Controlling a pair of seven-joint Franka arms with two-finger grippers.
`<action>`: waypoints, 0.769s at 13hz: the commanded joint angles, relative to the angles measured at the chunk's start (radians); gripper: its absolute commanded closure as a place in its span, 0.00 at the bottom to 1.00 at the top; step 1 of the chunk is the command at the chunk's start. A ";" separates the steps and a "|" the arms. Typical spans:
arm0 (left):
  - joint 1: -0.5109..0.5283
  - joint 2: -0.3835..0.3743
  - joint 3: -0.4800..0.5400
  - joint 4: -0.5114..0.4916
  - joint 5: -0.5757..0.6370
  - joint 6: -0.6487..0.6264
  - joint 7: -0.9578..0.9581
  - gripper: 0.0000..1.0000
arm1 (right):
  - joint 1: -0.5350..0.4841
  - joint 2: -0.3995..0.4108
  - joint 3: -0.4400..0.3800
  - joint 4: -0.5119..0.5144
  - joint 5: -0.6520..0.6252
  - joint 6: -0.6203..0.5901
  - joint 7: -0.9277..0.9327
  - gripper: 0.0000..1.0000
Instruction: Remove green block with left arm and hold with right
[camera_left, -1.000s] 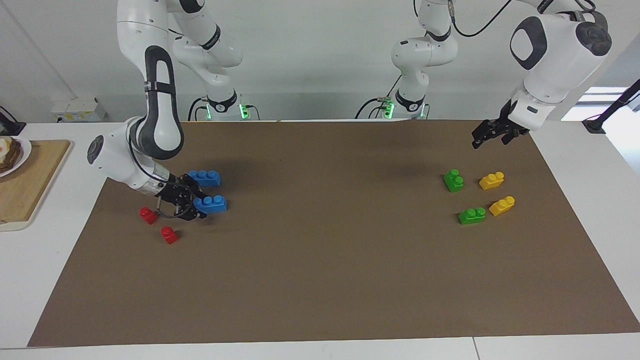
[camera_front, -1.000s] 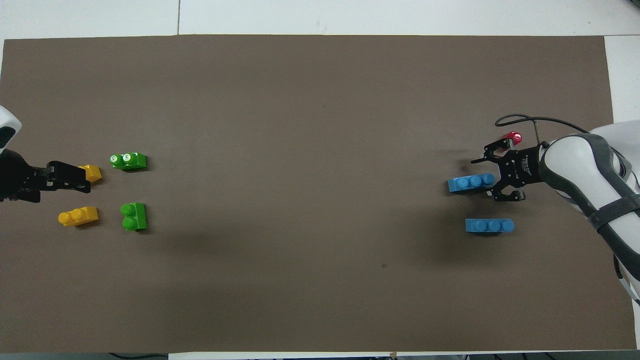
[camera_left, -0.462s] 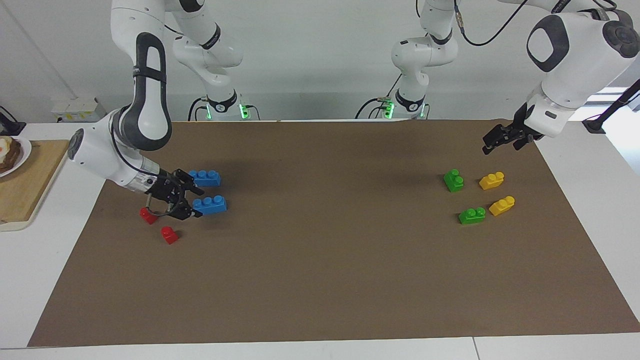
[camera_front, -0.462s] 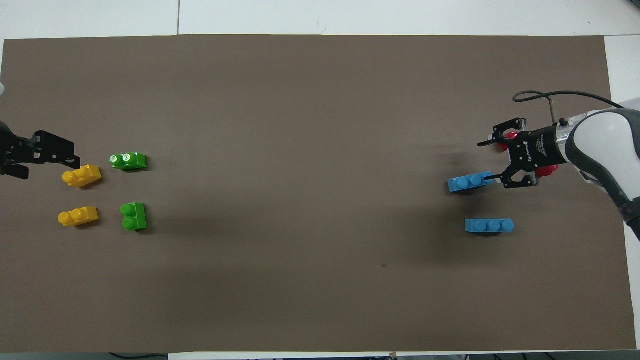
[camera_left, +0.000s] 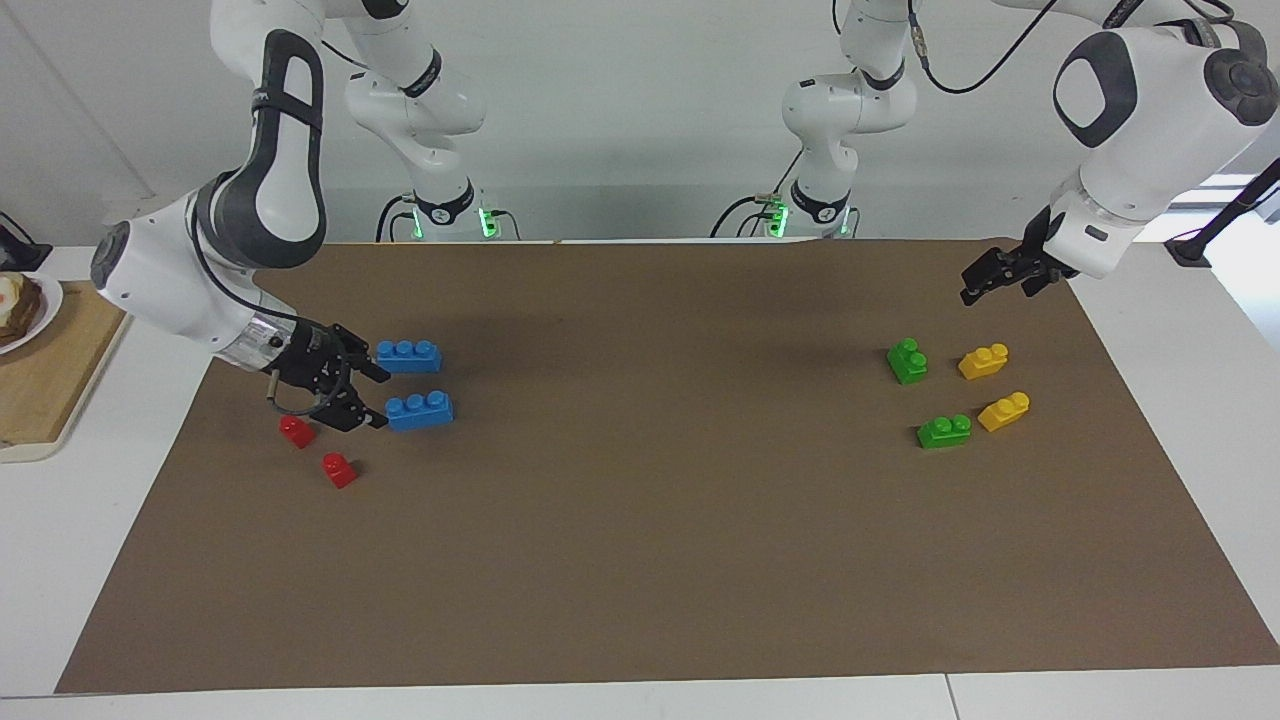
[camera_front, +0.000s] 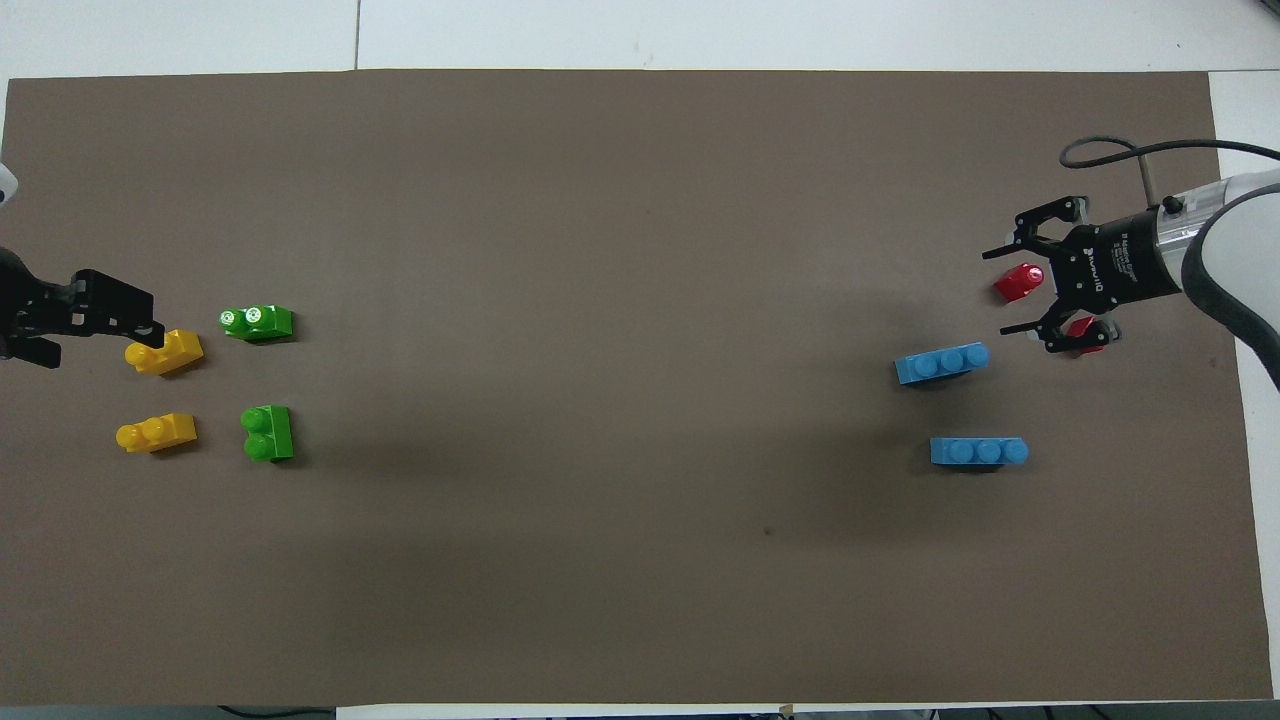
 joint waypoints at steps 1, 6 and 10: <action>-0.041 -0.074 0.023 -0.082 0.004 0.007 0.002 0.00 | 0.004 -0.008 0.016 0.093 -0.093 -0.074 -0.034 0.00; -0.044 -0.080 0.024 -0.084 0.004 0.019 0.003 0.00 | 0.042 -0.109 0.024 0.124 -0.217 -0.127 -0.466 0.00; -0.046 -0.074 0.023 -0.079 0.004 0.063 0.002 0.00 | 0.056 -0.185 0.037 0.125 -0.341 -0.183 -0.772 0.00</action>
